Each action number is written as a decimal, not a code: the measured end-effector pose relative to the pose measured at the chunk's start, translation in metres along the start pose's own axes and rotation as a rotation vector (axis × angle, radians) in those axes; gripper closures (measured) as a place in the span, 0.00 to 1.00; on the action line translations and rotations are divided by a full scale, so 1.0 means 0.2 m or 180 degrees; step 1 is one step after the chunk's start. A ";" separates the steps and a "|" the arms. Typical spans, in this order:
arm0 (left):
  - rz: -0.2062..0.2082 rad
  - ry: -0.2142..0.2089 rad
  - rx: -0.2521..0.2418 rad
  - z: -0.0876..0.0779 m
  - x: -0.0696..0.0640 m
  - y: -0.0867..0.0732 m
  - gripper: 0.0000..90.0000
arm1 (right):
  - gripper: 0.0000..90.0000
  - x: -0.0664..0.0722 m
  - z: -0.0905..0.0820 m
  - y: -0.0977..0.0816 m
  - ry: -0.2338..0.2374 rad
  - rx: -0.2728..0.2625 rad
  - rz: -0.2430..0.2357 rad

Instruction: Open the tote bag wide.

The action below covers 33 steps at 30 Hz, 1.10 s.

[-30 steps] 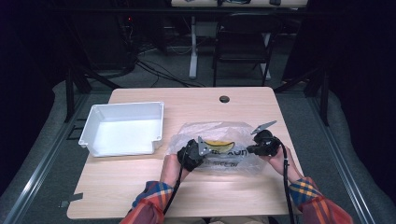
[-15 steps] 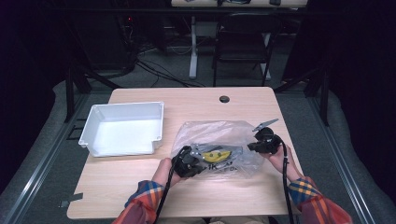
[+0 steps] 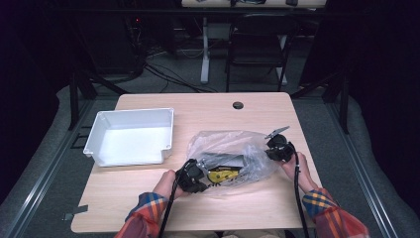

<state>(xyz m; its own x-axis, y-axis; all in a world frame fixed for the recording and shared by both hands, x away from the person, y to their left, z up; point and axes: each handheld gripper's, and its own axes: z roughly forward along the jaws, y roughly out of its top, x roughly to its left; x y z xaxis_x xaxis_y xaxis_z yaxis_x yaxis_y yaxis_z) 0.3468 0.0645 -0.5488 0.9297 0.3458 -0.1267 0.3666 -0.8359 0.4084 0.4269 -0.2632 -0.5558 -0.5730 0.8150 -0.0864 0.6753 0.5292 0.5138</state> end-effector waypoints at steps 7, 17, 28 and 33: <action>0.0048 -0.0005 0.0068 -0.01 -0.01 -0.02 1.00 | 0.99 -0.04 0.01 -0.01 -0.0080 0.0064 0.0122; 0.0017 0.0032 -0.0494 -0.23 -0.07 0.04 0.55 | 0.69 -0.01 -0.16 0.00 0.0329 -0.0222 0.0100; -0.0498 0.0998 -0.1045 -0.33 -0.02 0.08 0.41 | 0.43 0.04 -0.45 -0.02 0.0737 -0.0727 0.0062; -0.0556 0.1309 -0.0896 -0.26 0.03 0.10 0.52 | 0.39 0.22 -0.46 -0.01 0.0949 -0.0660 -0.0280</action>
<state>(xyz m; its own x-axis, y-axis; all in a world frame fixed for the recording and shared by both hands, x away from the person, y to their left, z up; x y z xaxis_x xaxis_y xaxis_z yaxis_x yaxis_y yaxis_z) 0.3582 0.0712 -0.4940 0.7443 0.6556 0.1274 0.4385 -0.6236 0.6471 0.3573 -0.2504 -0.4827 -0.7553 0.6479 0.0988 0.5265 0.5101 0.6802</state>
